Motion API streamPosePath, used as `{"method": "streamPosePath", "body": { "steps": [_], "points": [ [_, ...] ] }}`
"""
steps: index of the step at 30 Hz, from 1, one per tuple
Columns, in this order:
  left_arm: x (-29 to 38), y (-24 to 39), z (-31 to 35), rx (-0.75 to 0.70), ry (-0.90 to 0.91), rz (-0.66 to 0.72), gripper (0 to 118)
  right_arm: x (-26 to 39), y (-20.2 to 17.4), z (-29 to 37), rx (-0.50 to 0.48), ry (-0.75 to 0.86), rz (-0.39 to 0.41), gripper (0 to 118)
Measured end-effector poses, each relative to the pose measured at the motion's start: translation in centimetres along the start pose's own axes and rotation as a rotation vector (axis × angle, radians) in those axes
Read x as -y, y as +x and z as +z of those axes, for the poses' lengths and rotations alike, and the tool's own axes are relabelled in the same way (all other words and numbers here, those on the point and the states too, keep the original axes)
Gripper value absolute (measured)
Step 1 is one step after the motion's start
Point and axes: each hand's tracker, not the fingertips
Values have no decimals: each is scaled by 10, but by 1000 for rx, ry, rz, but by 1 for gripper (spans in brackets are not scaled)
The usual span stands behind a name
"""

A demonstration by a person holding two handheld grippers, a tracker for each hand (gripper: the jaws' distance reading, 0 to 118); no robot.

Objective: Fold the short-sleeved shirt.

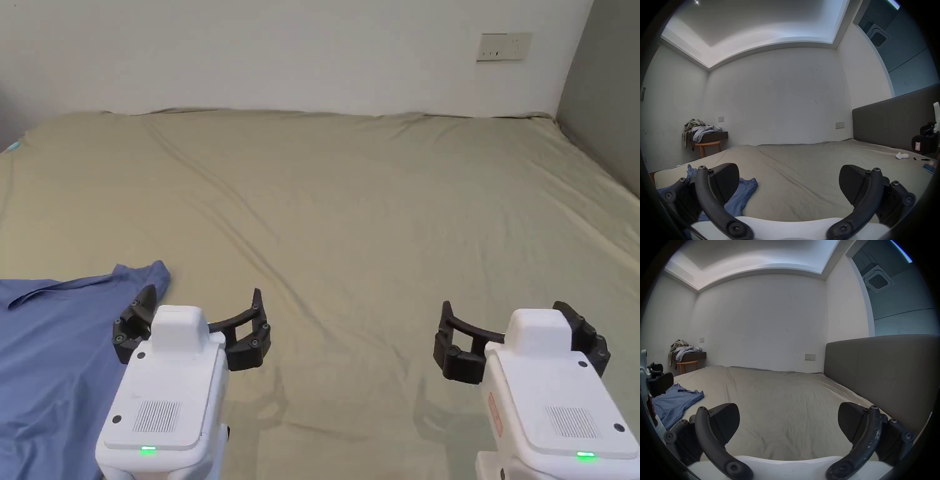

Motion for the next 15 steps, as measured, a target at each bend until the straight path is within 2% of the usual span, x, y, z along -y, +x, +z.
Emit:
{"method": "streamPosePath", "body": {
  "steps": [15],
  "points": [
    [-4,0,-1,5,12,-10,118,-2,-1,0,0,5,4,118]
  ]
}}
